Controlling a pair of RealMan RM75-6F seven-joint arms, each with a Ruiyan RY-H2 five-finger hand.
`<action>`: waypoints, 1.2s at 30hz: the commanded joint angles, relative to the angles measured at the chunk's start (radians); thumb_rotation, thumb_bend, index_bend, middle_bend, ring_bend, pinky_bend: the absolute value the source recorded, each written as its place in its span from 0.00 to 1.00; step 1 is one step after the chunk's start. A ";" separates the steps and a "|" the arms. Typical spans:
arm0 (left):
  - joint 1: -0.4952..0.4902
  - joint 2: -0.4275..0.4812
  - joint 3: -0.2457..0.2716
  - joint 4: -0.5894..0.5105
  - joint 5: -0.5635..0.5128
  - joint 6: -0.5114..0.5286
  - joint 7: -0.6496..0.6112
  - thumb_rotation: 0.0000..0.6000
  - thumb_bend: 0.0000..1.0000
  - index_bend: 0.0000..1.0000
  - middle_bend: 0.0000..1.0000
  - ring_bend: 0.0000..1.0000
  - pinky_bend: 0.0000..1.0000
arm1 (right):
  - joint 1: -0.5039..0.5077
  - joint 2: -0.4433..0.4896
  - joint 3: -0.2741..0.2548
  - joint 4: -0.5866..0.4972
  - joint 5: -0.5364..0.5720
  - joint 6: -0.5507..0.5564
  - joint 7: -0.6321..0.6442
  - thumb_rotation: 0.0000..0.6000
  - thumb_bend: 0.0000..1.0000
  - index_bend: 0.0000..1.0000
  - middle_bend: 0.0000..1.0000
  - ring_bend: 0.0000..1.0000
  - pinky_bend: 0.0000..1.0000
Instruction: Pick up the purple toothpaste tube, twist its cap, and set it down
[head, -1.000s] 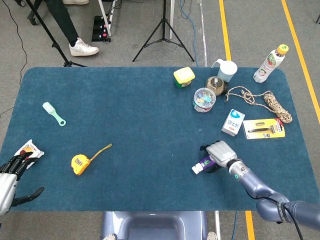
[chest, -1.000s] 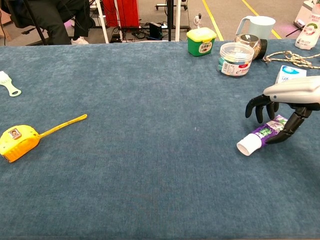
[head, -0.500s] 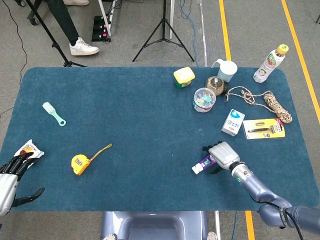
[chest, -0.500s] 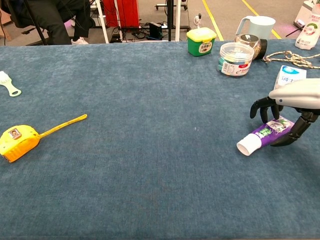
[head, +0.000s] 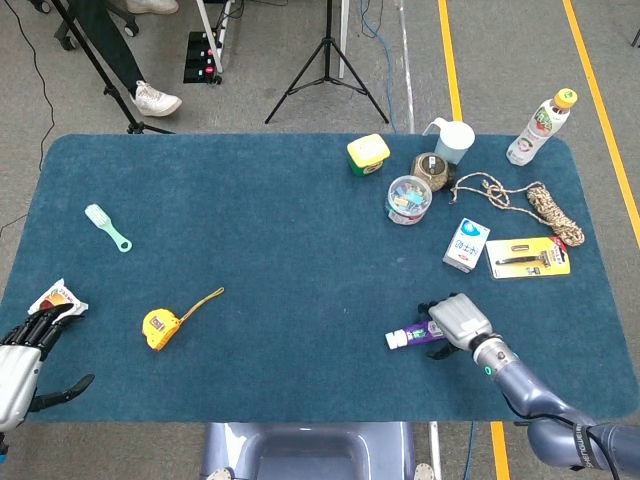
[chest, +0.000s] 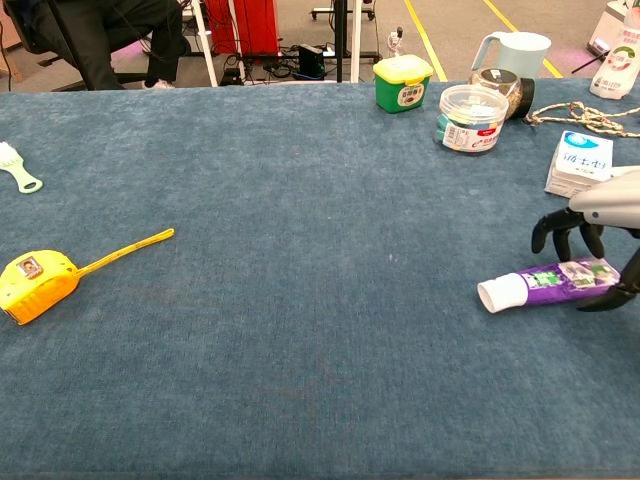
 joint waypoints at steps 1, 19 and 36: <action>-0.001 -0.002 0.000 0.001 -0.001 -0.002 -0.001 0.88 0.15 0.21 0.17 0.14 0.28 | -0.007 0.029 -0.009 -0.047 0.031 0.014 -0.025 0.60 0.28 0.22 0.35 0.44 0.27; 0.003 0.008 0.003 0.013 0.005 0.011 -0.023 0.88 0.15 0.21 0.17 0.14 0.28 | -0.100 -0.086 0.004 0.021 -0.081 0.190 -0.021 0.66 0.28 0.37 0.41 0.42 0.32; 0.013 0.020 0.011 0.031 0.007 0.026 -0.049 0.88 0.15 0.21 0.17 0.14 0.27 | -0.142 -0.182 0.032 0.088 -0.098 0.234 -0.053 0.66 0.28 0.37 0.41 0.44 0.34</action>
